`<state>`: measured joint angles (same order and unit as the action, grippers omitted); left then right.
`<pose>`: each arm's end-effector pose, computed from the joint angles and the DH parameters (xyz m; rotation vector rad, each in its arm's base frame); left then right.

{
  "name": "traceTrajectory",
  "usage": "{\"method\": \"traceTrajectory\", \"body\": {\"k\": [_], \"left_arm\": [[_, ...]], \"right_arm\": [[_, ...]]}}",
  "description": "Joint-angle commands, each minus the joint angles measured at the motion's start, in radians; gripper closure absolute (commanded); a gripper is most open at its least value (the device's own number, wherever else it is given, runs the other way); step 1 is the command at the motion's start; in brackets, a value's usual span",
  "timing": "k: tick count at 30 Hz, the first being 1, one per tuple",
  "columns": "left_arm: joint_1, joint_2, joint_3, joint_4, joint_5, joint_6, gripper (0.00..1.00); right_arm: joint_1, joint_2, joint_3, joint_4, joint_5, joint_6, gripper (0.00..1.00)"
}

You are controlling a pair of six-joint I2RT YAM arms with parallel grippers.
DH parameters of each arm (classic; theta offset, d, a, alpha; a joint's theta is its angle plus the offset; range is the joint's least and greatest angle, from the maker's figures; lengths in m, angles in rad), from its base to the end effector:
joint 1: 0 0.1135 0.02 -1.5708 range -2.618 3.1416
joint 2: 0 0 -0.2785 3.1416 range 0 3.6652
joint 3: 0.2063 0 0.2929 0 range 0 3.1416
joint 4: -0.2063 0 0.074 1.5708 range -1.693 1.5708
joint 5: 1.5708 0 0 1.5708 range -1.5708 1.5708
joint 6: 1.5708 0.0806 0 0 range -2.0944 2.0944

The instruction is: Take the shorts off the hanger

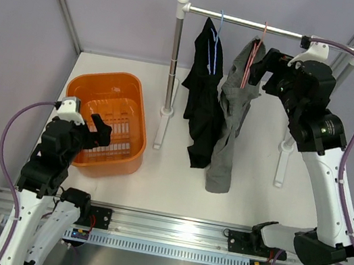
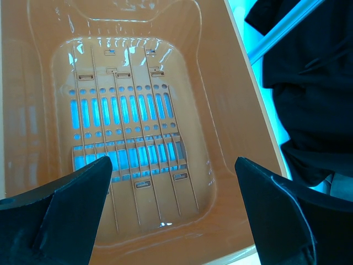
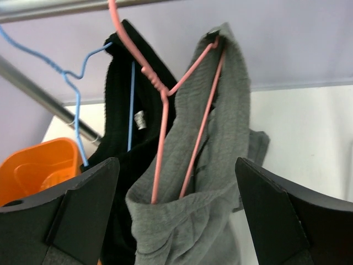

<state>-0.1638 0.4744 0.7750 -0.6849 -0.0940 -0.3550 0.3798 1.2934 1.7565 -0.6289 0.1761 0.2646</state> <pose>0.1703 -0.0205 0.3251 -0.2490 1.9457 -0.2500 0.3068 0.1073 0.5378 0.0297 1.7445 0.3207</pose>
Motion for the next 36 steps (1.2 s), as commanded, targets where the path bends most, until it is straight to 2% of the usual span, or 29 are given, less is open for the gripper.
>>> {"method": "traceTrajectory", "body": {"k": [1, 5, 9, 15, 17, 20, 25, 36], "left_arm": [[-0.002, -0.01, -0.002, 0.051, 0.036, 0.017, 0.01], [-0.002, -0.01, -0.003, 0.053, 0.039, 0.019, 0.01], [-0.002, -0.008, -0.003, 0.053, 0.037, 0.021, 0.01], [-0.002, -0.01, -0.005, 0.051, 0.034, 0.019, 0.01], [-0.002, -0.01, -0.003, 0.051, 0.033, 0.019, 0.01], [-0.002, -0.01, -0.003, 0.051, 0.033, 0.019, 0.01], [-0.002, -0.011, -0.003, 0.051, 0.031, 0.018, 0.01], [-0.002, -0.008, -0.005, 0.051, 0.028, 0.017, 0.01]], "right_arm": [[0.021, 0.03, 0.073, 0.021, 0.141, -0.065, 0.07], [0.036, 0.116, 0.124, 0.057, 0.167, -0.094, 0.13], [0.045, 0.205, 0.24, 0.029, 0.174, -0.108, 0.15], [0.07, 0.302, 0.319, 0.028, 0.233, -0.131, 0.18], [0.071, 0.322, 0.322, 0.038, 0.258, -0.136, 0.2], [0.073, 0.336, 0.317, 0.061, 0.292, -0.139, 0.28], [0.074, 0.349, 0.301, 0.083, 0.33, -0.151, 0.36], [0.076, 0.373, 0.281, 0.129, 0.338, -0.169, 0.55]]}}
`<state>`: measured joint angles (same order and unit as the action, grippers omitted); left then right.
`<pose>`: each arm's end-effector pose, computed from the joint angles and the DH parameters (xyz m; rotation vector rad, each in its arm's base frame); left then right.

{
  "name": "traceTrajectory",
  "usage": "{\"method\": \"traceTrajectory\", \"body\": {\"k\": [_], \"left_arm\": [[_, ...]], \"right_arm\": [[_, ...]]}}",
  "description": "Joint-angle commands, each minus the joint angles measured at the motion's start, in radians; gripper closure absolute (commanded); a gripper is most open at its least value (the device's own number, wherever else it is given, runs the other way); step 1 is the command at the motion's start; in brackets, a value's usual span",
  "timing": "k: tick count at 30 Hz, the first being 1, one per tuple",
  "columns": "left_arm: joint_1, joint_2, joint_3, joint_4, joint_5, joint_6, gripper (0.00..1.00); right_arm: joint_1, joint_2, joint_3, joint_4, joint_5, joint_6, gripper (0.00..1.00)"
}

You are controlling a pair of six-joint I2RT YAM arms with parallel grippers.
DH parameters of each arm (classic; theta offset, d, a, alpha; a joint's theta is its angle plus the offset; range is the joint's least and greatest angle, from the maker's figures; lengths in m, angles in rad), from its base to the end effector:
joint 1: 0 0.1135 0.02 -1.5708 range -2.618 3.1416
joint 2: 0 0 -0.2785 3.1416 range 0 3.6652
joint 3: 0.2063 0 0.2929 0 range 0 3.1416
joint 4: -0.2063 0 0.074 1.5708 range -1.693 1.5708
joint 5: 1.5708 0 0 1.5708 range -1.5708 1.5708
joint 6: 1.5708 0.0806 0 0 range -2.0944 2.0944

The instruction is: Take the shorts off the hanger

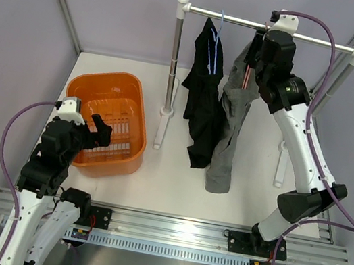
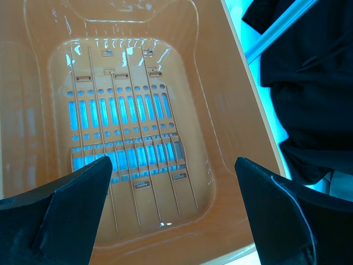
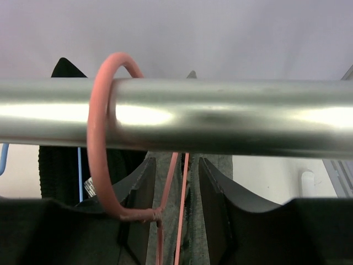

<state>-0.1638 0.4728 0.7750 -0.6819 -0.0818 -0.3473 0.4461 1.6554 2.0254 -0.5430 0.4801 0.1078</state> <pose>0.1700 -0.0214 0.3257 -0.2333 1.9440 -0.2577 0.4062 0.1530 0.5256 0.0581 1.7231 -0.0096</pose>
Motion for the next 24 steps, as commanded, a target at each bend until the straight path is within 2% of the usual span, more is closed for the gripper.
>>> {"method": "traceTrajectory", "body": {"k": [1, 6, 12, 16, 17, 18, 24], "left_arm": [[-0.002, -0.008, -0.005, 0.047, 0.014, 0.01, 0.01], [-0.002, -0.008, -0.005, 0.048, 0.014, 0.01, 0.01], [-0.002, -0.007, -0.005, 0.048, 0.013, 0.011, 0.01], [-0.002, -0.005, -0.005, 0.048, 0.013, 0.01, 0.01], [-0.002, -0.006, -0.005, 0.048, 0.013, 0.01, 0.01], [-0.002, -0.007, -0.005, 0.048, 0.013, 0.01, 0.01], [-0.002, -0.005, -0.006, 0.05, 0.017, 0.011, 0.01]], "right_arm": [[0.008, 0.012, 0.013, 0.038, 0.032, -0.011, 0.56], [0.009, 0.029, 0.027, 0.023, 0.031, -0.01, 0.56], [0.009, 0.043, 0.033, 0.023, 0.034, -0.013, 0.63], [0.009, 0.063, 0.062, 0.006, 0.051, -0.016, 0.83], [0.009, 0.069, 0.067, 0.002, 0.054, -0.017, 0.93], [0.011, 0.07, 0.071, 0.0, 0.058, -0.019, 0.99], [0.013, 0.069, 0.101, -0.023, 0.09, -0.042, 1.0]]}}
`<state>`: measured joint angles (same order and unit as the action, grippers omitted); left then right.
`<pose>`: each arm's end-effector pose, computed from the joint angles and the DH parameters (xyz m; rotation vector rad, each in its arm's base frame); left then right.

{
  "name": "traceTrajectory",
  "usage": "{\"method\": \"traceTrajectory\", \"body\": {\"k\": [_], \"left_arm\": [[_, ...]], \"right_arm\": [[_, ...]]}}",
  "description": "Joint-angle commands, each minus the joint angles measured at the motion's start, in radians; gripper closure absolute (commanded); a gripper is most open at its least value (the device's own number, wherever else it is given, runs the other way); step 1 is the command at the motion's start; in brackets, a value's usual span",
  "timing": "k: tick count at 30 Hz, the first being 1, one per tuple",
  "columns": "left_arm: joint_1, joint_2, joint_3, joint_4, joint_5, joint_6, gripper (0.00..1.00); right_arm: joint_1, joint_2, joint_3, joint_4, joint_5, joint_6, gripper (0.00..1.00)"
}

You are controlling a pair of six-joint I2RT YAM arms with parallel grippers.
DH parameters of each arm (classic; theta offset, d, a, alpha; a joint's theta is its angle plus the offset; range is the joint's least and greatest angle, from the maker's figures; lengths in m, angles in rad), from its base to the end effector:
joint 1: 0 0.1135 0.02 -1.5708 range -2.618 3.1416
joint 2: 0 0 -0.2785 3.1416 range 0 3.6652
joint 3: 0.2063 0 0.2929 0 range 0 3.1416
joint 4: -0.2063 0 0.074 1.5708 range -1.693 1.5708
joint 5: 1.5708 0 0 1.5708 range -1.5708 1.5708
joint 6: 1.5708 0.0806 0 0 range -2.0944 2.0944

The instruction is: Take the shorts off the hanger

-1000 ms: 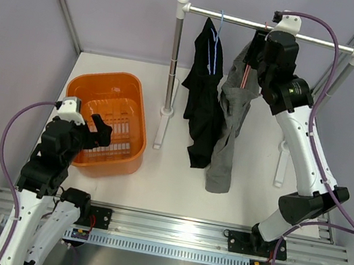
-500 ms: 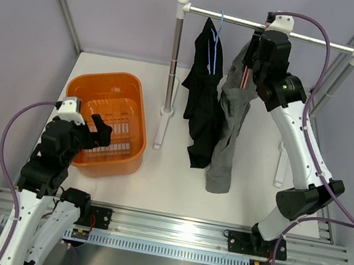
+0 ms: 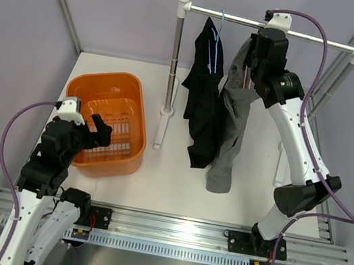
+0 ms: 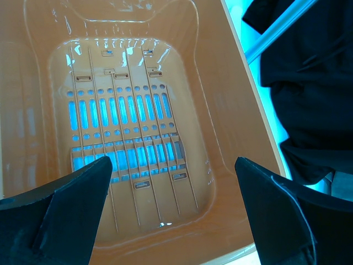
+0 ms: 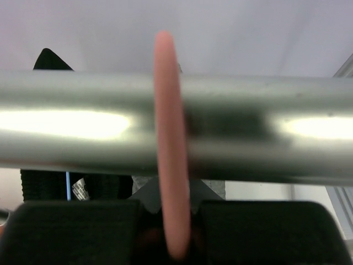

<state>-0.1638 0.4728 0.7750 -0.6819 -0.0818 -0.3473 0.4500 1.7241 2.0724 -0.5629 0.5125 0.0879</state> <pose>0.1700 -0.0214 0.3257 -0.2333 1.9440 -0.2577 0.4246 0.1612 0.5123 0.0474 1.7573 -0.0663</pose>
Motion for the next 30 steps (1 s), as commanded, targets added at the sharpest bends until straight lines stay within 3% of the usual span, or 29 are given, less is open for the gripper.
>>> {"method": "traceTrajectory", "body": {"k": [1, 10, 15, 24, 30], "left_arm": [[-0.002, -0.003, -0.006, 0.05, 0.019, 0.011, 0.01], [-0.002, -0.002, -0.008, 0.056, 0.037, 0.018, 0.01], [-0.002, -0.008, -0.01, 0.062, 0.051, 0.019, 0.01], [-0.002, 0.03, 0.013, 0.12, 0.262, 0.041, 0.01], [-0.026, 0.115, 0.131, 0.163, 0.315, 0.004, 0.02]], "right_arm": [[0.01, -0.006, 0.058, -0.006, 0.063, -0.028, 1.0], [0.013, -0.121, 0.063, -0.049, 0.064, -0.014, 1.0], [0.013, -0.241, -0.061, -0.054, 0.054, 0.024, 1.0], [0.015, -0.446, -0.193, -0.192, -0.028, 0.102, 1.0], [0.016, -0.593, -0.311, -0.279, -0.083, 0.147, 1.0]]}}
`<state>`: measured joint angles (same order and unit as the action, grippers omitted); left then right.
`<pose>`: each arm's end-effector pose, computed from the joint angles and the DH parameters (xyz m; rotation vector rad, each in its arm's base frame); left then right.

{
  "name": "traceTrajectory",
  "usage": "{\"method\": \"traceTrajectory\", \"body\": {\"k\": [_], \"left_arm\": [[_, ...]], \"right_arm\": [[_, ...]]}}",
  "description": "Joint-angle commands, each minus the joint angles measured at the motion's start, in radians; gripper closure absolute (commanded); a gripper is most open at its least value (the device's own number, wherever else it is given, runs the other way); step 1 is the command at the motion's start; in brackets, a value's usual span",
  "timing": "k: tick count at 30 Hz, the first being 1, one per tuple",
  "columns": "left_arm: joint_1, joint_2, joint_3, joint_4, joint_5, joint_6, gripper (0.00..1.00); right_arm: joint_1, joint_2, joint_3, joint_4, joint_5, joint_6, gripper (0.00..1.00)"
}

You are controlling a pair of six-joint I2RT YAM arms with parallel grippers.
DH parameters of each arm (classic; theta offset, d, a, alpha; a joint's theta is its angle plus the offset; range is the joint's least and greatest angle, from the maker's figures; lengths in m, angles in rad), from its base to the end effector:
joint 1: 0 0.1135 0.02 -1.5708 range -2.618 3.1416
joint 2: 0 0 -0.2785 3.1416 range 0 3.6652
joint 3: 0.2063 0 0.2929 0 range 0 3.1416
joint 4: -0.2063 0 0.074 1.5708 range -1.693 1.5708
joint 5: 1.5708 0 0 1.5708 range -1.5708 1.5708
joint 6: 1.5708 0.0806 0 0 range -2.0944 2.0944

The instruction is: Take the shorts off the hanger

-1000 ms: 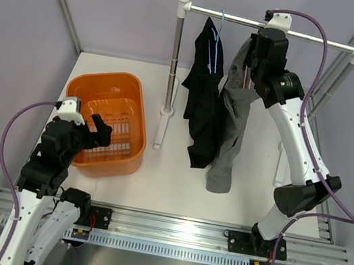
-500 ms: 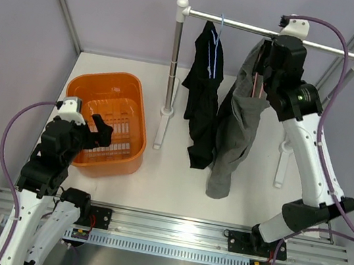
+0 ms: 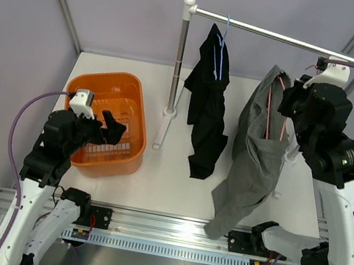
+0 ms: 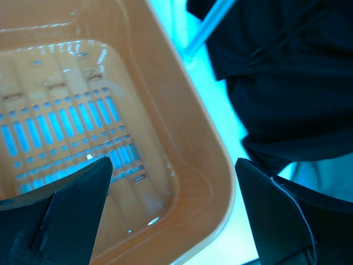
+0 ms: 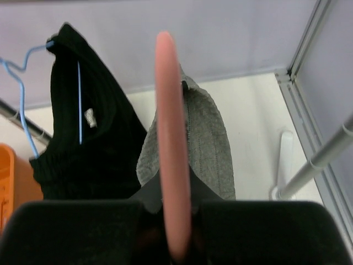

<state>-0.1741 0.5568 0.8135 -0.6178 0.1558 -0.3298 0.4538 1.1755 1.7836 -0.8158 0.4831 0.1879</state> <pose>0.1843 -0.0451 0.3372 -0.0469 1.9575 -0.4847 0.2465 0.0786 0.5536 0.1128 1.7510 0.0379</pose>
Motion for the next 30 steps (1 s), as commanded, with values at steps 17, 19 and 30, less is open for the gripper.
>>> {"method": "traceTrajectory", "body": {"k": [17, 19, 30], "left_arm": [[-0.855, 0.566, 0.668, 0.185, -0.49, 0.041, 0.03], [-0.909, 0.624, 0.738, 0.202, -0.51, 0.064, 0.03], [-1.044, 0.998, 0.964, 0.354, -0.59, 0.163, 0.04]], "right_arm": [[0.034, -0.201, -0.127, -0.183, -0.181, 0.113, 1.0], [0.039, -0.209, -0.127, -0.193, -0.19, 0.116, 1.0], [0.045, -0.244, -0.107, -0.247, -0.184, 0.12, 1.0]]}}
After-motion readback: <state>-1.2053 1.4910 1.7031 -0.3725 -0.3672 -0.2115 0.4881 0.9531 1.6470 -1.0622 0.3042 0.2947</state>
